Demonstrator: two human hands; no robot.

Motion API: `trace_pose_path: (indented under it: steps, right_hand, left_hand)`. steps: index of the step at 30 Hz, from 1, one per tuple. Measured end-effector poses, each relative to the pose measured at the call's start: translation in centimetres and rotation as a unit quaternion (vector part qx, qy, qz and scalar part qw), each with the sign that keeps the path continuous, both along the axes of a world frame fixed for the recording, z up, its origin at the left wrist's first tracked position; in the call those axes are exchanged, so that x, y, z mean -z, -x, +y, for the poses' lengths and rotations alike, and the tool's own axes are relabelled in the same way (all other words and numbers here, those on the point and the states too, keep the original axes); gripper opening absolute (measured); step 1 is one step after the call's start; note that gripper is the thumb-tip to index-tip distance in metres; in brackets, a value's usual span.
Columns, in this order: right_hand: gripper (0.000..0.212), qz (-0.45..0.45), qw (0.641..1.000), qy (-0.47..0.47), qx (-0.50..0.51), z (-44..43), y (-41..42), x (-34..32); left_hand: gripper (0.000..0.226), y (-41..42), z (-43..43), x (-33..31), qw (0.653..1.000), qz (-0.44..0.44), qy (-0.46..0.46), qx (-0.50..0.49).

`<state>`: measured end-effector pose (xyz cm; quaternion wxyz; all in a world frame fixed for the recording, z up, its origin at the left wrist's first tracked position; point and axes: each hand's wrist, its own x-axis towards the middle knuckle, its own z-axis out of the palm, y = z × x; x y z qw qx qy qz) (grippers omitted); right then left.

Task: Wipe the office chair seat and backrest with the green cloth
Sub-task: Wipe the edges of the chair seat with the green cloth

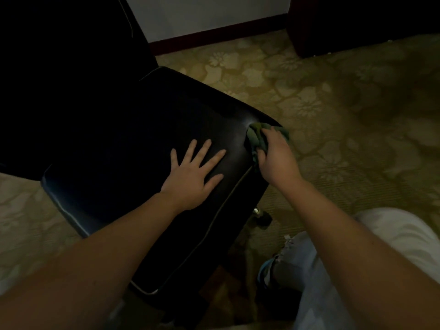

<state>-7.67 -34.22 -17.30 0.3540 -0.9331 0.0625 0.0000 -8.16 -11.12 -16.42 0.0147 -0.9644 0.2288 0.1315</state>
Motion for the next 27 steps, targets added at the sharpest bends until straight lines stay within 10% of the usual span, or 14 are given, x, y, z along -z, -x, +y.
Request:
trace_pose_path:
  steps: [27]
  right_hand:
    - [0.055,-0.055,0.985,0.064,-0.148,-1.9,0.4,1.3]
  left_hand:
    - [0.062,0.0,-0.1,0.4,1.000,-0.017,-0.015,0.004]
